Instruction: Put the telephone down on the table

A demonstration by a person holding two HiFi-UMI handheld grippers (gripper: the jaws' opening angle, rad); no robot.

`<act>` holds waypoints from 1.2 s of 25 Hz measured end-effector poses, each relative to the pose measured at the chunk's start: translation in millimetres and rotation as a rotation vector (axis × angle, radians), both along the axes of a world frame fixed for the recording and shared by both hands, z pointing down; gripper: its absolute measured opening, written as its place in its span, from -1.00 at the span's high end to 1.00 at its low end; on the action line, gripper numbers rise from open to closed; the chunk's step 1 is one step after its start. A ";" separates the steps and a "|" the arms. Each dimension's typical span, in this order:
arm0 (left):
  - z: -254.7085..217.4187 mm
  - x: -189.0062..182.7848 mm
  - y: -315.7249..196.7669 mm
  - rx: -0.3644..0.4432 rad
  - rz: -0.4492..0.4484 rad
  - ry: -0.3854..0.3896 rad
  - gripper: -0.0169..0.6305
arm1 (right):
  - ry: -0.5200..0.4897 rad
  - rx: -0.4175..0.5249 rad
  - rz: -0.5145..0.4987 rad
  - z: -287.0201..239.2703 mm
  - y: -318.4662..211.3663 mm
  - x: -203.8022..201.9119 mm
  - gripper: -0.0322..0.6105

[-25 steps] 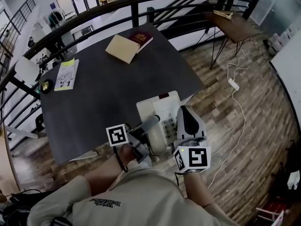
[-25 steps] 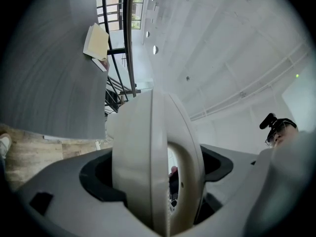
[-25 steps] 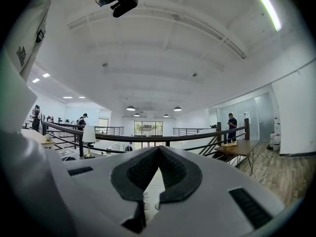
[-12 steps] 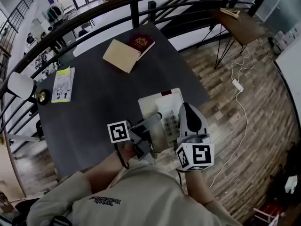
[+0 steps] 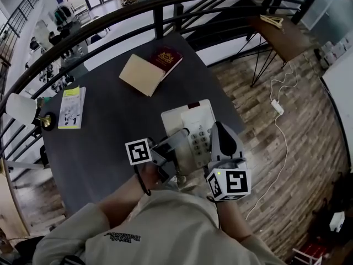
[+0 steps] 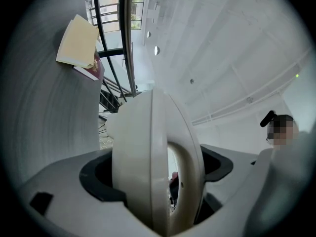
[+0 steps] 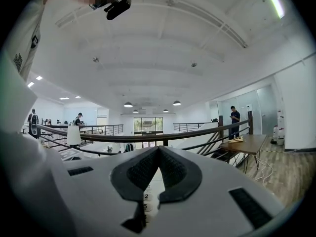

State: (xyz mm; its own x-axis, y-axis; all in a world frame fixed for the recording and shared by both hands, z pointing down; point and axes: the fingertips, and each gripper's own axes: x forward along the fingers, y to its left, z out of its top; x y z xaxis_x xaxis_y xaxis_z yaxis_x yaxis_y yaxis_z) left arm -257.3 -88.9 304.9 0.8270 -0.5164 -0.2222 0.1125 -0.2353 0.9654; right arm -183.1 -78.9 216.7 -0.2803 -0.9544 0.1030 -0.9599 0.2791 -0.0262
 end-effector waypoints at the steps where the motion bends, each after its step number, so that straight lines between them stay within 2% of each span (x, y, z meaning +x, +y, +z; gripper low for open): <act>1: -0.9 0.8 -2.5 0.001 -0.002 0.000 -0.43 | 0.001 0.004 -0.002 -1.3 -2.8 1.7 0.90; 6: -5.4 10.9 -7.6 0.020 -0.010 -0.024 -0.43 | -0.004 0.001 -0.018 -3.4 -11.5 13.4 0.90; 14: -1.3 17.9 -10.5 0.001 -0.056 -0.029 -0.43 | -0.010 -0.009 -0.077 3.7 -19.2 20.4 0.90; 21: 16.0 22.1 -17.3 -0.038 -0.080 -0.072 -0.43 | -0.017 -0.069 -0.094 26.9 -29.6 27.1 0.90; 25: 32.5 29.3 -34.3 -0.065 -0.085 -0.106 -0.43 | -0.036 -0.090 -0.097 36.0 -49.4 33.0 0.90; 30: 48.1 35.9 -70.2 -0.091 -0.113 -0.105 -0.43 | -0.018 -0.105 -0.094 52.2 -83.9 37.5 0.90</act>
